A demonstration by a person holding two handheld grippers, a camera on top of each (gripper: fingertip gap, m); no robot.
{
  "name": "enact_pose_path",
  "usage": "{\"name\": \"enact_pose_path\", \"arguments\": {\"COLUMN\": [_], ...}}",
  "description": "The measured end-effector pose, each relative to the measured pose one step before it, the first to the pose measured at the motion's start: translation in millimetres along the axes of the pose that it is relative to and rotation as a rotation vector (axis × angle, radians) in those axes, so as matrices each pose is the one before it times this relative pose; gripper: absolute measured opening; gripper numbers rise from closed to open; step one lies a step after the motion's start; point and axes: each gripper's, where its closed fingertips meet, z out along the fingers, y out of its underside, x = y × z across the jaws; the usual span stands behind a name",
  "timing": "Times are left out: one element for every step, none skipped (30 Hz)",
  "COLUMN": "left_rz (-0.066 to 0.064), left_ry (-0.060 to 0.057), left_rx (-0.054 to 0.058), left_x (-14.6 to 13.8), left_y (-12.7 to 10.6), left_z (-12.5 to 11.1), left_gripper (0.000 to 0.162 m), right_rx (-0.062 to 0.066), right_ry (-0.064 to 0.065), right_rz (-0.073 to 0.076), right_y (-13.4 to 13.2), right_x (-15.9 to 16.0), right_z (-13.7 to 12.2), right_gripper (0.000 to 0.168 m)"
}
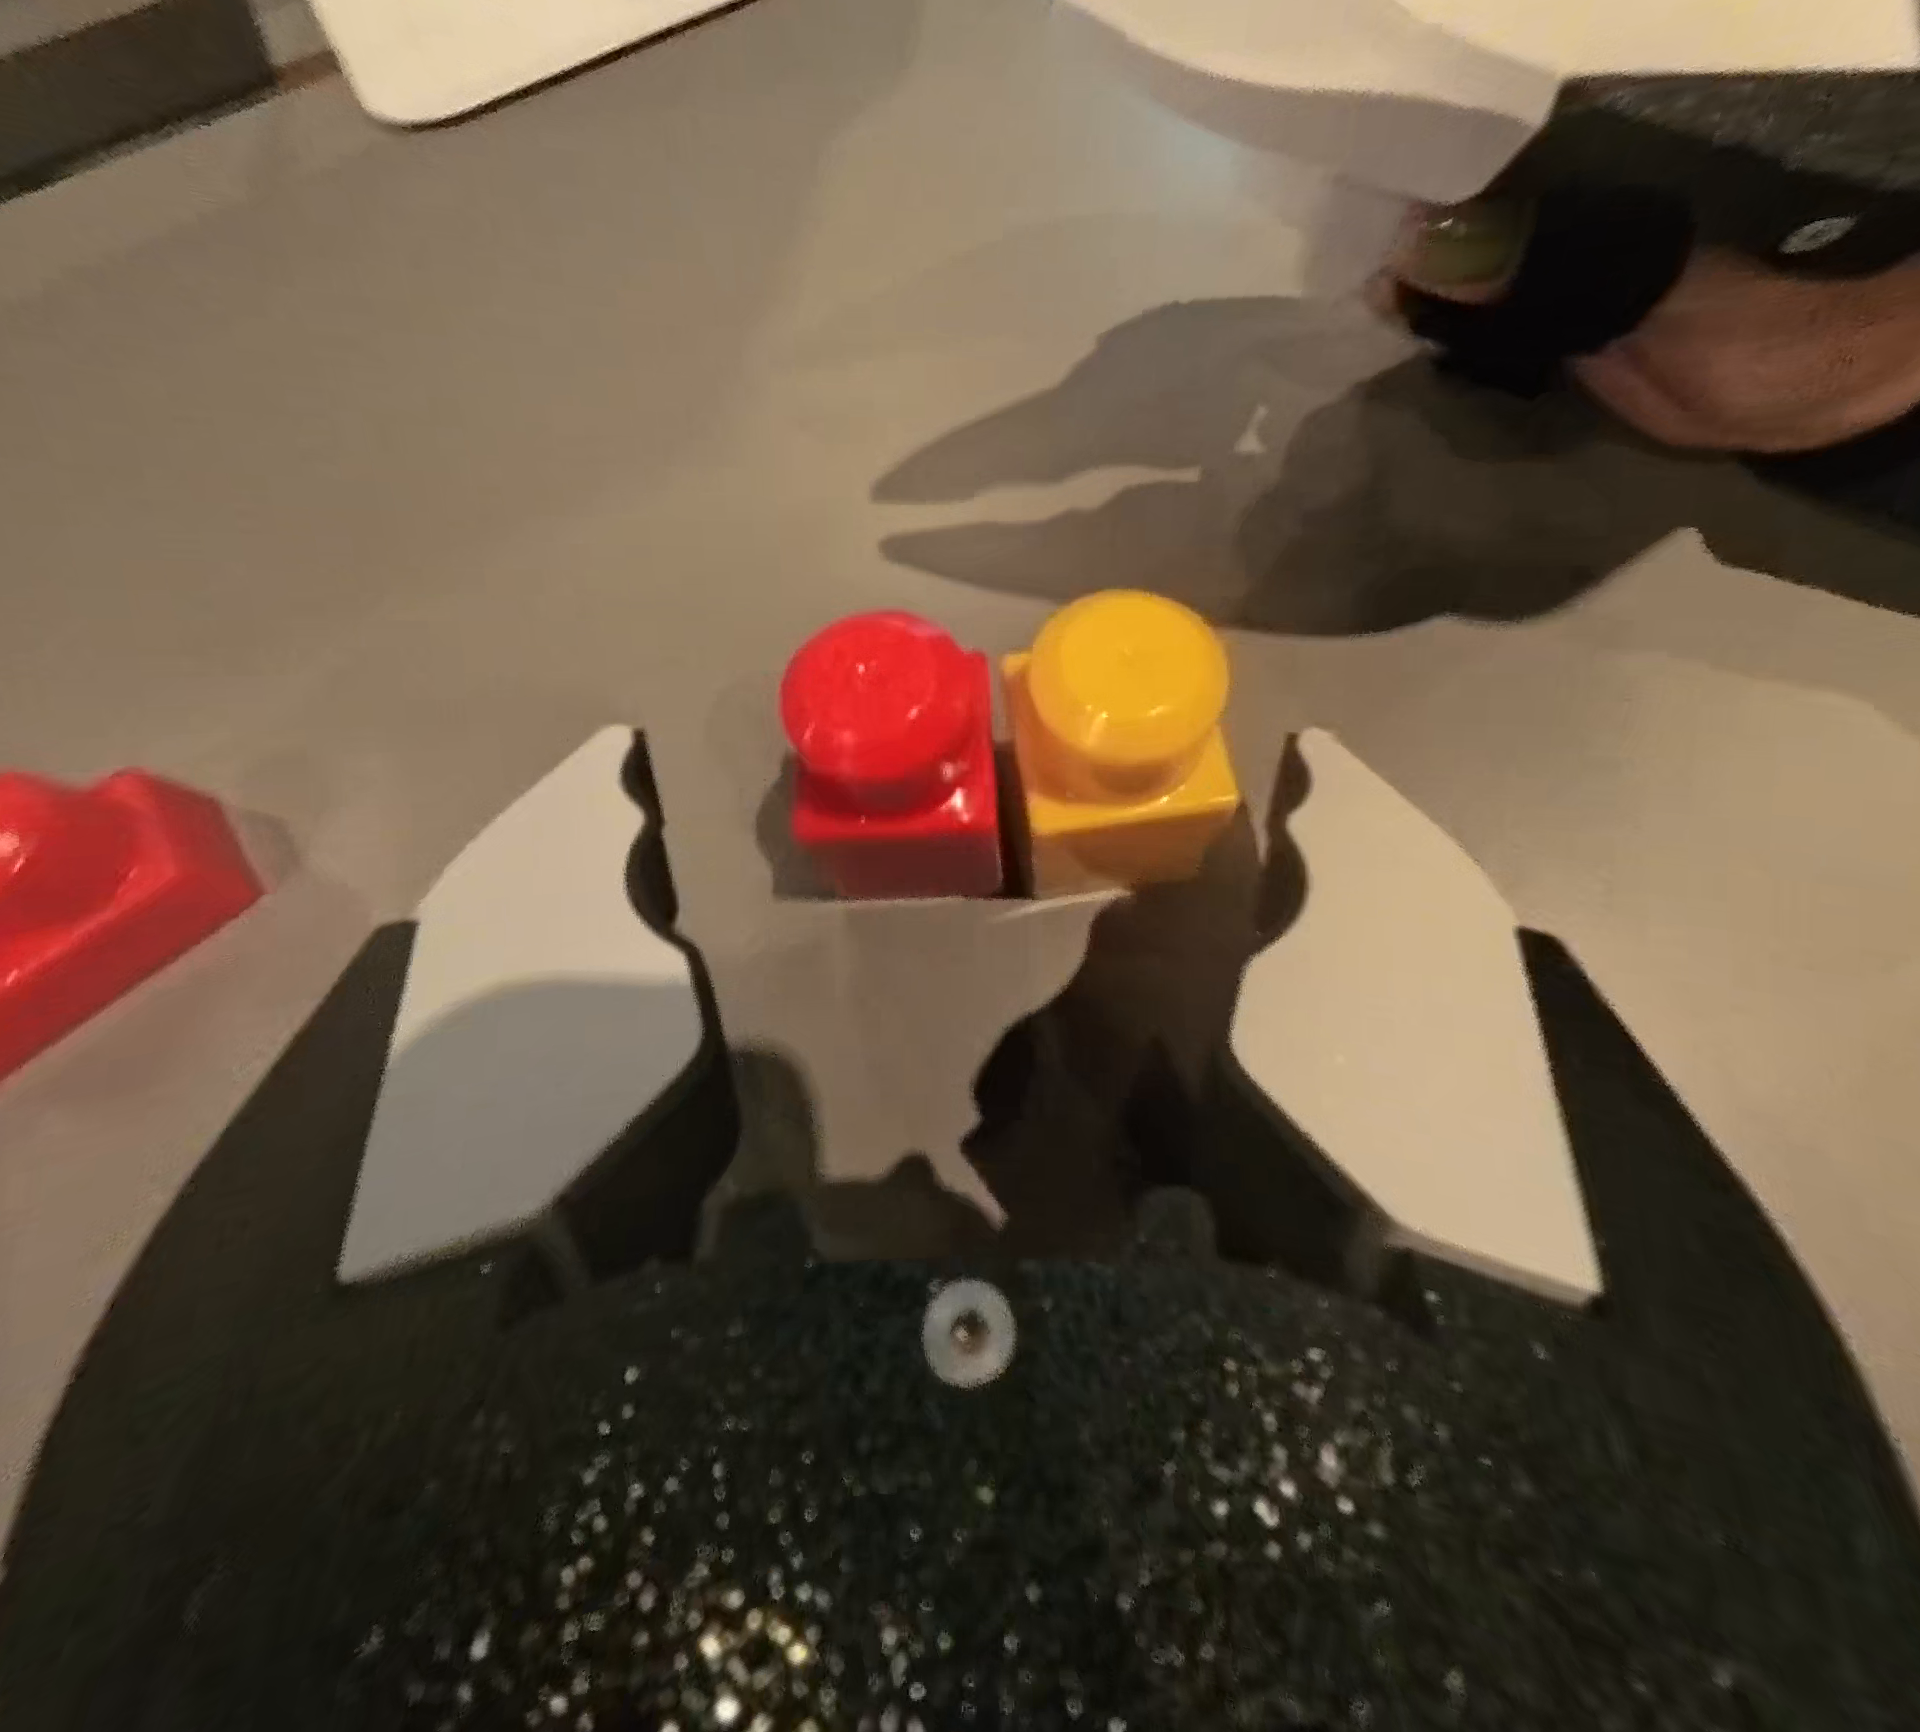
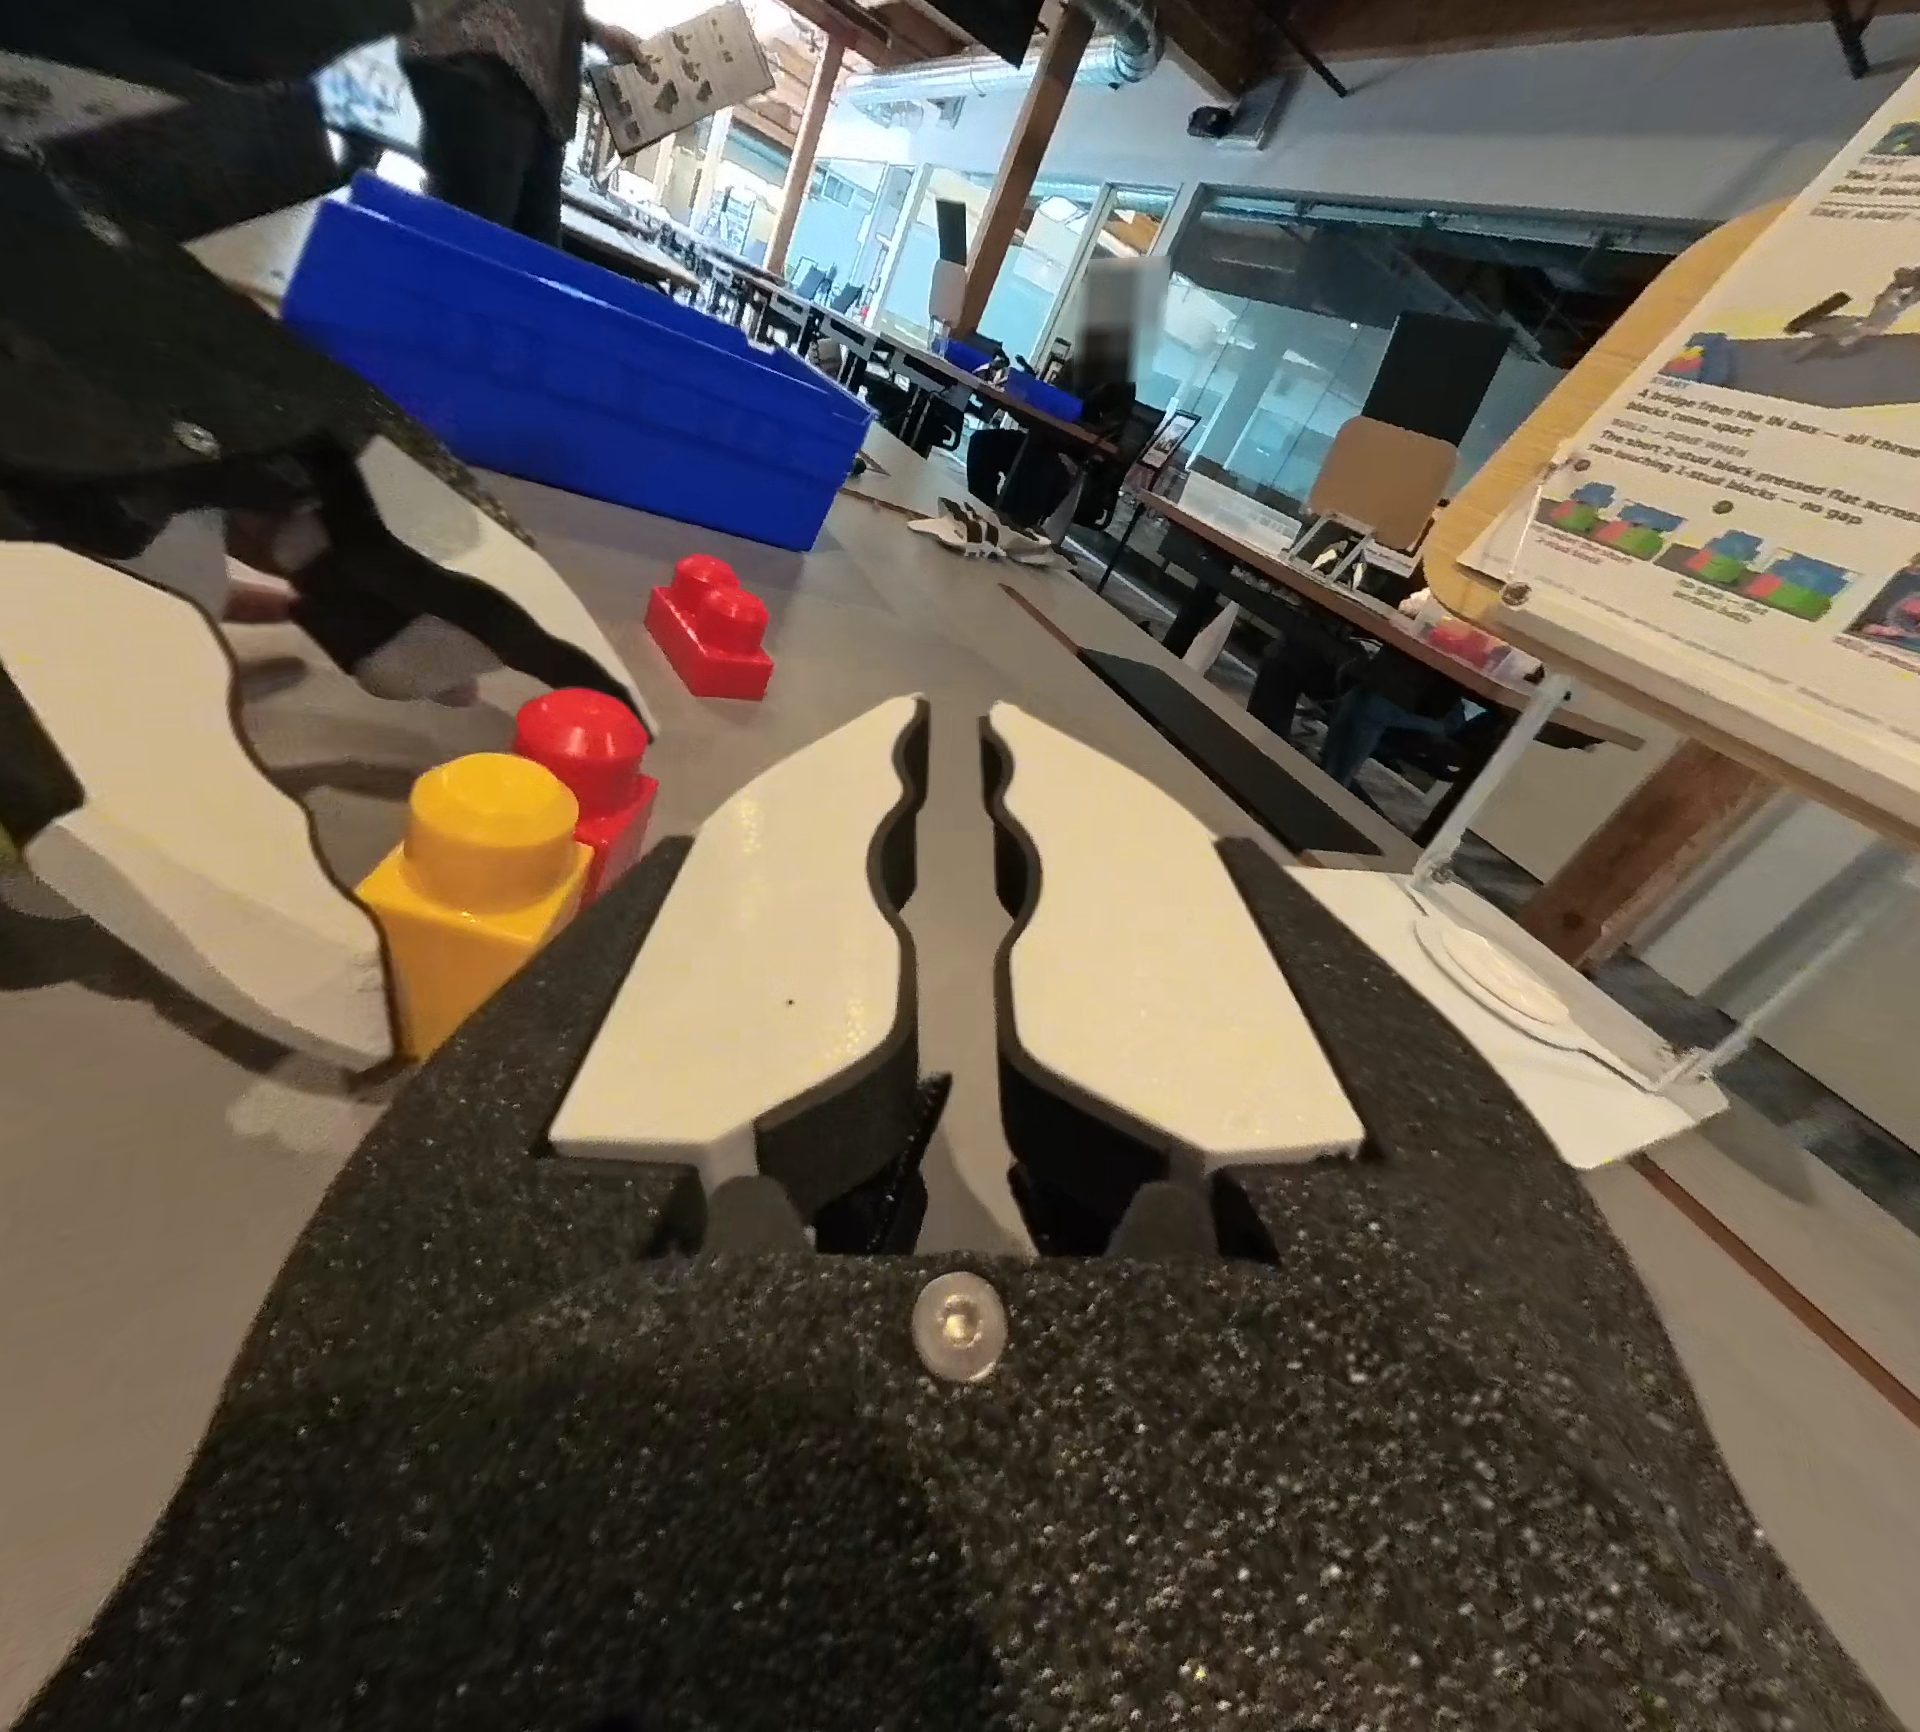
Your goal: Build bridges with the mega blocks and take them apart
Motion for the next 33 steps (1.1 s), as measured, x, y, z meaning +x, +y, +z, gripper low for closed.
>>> {"name": "enact_pose_path", "arguments": {"left_rz": [-0.0069,0.0056,0.0146,0.0162,0.0106,0.0027,-0.0046,-0.0081,-0.0090,-0.0086,-0.0066,-0.0061,-0.0061,-0.0072,-0.0106,-0.0111,-0.0070,-0.0028,-0.0006,-0.0003,-0.0011,-0.0007,0.0024,0.0045,0.0051,0.0042,0.0002,-0.0035,-0.0041,-0.0024,0.0001,0.0015,0.0017], "left_ry": [-0.0307,-0.0193,-0.0092,0.0013,-0.0006,-0.0023,-0.0010,0.0012,0.0035,0.0001,-0.0008,-0.0006,0.0025,0.0066,0.0030,-0.0029,-0.0070,-0.0096,-0.0087,-0.0078,-0.0076,-0.0039,0.0010,0.0003,-0.0052,-0.0069,-0.0031,0.0016,0.0023,0.0009,-0.0002,-0.0019,-0.0009], "left_rx": [-0.0284,-0.0262,-0.0178,-0.0117,-0.0071,0.0005,0.0052,0.0037,0.0018,0.0005,0.0010,0.0025,0.0060,0.0124,0.0155,0.0122,0.0046,-0.0053,-0.0129,-0.0147,-0.0130,-0.0121,-0.0101,-0.0054,-0.0004,0.0014,-0.0014,-0.0056,-0.0068,-0.0042,-0.0006,0.0008,0.0006], "left_x": [-0.16,0.87,1.61,2.32,1.00,0.00,-0.59,-0.85,-0.65,-1.06,-0.83,-0.34,0.79,1.87,1.59,0.72,0.11,-0.56,-0.55,-0.58,-0.71,-0.33,0.35,0.29,-0.49,-0.98,-0.82,-0.37,-0.31,-0.47,-0.37,-0.53,-0.30], "left_y": [4.64,4.08,2.72,1.70,1.15,-0.05,-0.61,-0.47,-0.39,-0.33,-0.59,-0.88,-1.39,-2.19,-2.40,-1.86,-0.79,0.61,1.56,1.76,1.41,1.28,1.18,0.46,0.00,-0.39,0.04,0.49,0.66,0.28,-0.18,-0.23,-0.27], "left_z": [-0.34,0.21,0.38,0.48,0.22,-0.11,-0.32,-0.16,0.10,0.44,0.43,0.55,0.21,-0.49,-0.86,-0.72,-0.36,0.36,0.90,1.14,1.09,1.17,1.03,0.63,0.25,0.16,0.49,0.71,0.77,0.65,0.33,0.24,0.29], "left_gripper": [0.106,0.106,0.106,0.106,0.106,0.105,0.104,0.103,0.100,0.099,0.099,0.099,0.101,0.104,0.106,0.107,0.107,0.106,0.105,0.102,0.098,0.094,0.091,0.090,0.090,0.088,0.086,0.084,0.083,0.081,0.079,0.078,0.078], "right_rx": [-0.0179,-0.0245,-0.0258,-0.0174,-0.0027,0.0005,0.0056,0.0078,0.0028,0.0000,-0.0014,-0.0055,-0.0121,-0.0144,-0.0162,-0.0189,-0.0203,-0.0194,-0.0148,-0.0084,-0.0040,-0.0010,0.0017,0.0032,0.0036,0.0036,0.0023,0.0017,0.0013,0.0016,0.0023,0.0023,0.0016], "right_ry": [-0.0276,-0.0544,-0.0623,-0.0689,-0.0594,-0.0343,-0.0196,-0.0120,-0.0025,0.0015,-0.0088,-0.0157,-0.0145,-0.0172,-0.0227,-0.0255,-0.0239,-0.0256,-0.0135,-0.0008,-0.0013,0.0002,0.0016,0.0012,0.0007,0.0019,0.0005,-0.0034,-0.0038,-0.0038,-0.0011,0.0005,-0.0024], "right_rz": [-0.0106,-0.0131,-0.0059,0.0015,0.0043,0.0066,0.0058,0.0075,0.0086,0.0067,0.0036,0.0006,-0.0037,-0.0100,-0.0132,-0.0137,-0.0131,-0.0108,-0.0074,-0.0054,-0.0037,-0.0012,-0.0002,0.0005,0.0006,0.0004,0.0001,-0.0006,-0.0012,-0.0010,-0.0003,0.0006,0.0011], "right_y": [2.20,3.08,3.24,2.21,0.41,0.05,-0.48,-0.71,0.05,0.26,0.28,0.70,1.60,1.75,2.01,2.36,2.46,2.41,1.76,0.95,0.45,0.16,-0.17,-0.42,-0.34,-0.39,-0.28,-0.21,-0.17,-0.11,-0.33,-0.24,-0.15], "right_x": [-3.91,-7.15,-7.76,-8.28,-6.90,-3.69,-1.61,-0.67,0.70,1.18,-0.66,-1.93,-2.10,-3.00,-4.00,-4.45,-4.23,-4.22,-2.62,-0.55,-0.50,-0.20,0.19,0.21,0.12,0.26,0.09,-0.55,-0.52,-0.62,-0.17,0.12,-0.18], "right_z": [-0.04,0.18,0.44,0.02,-0.43,-1.01,-1.23,-1.35,-1.05,-0.74,-0.21,0.18,0.65,0.75,0.80,1.06,1.01,1.16,1.07,0.75,0.45,0.12,-0.09,-0.31,-0.37,-0.25,-0.21,-0.14,-0.07,-0.11,-0.16,-0.25,-0.13], "right_gripper": [0.001,0.000,0.000,0.000,0.000,0.000,0.000,0.000,0.000,0.000,0.000,0.000,0.000,0.000,0.000,0.000,0.000,0.000,0.000,0.000,0.000,0.000,0.000,0.000,0.000,0.000,0.000,0.000,0.000,0.000,0.000,0.000,0.000]}}
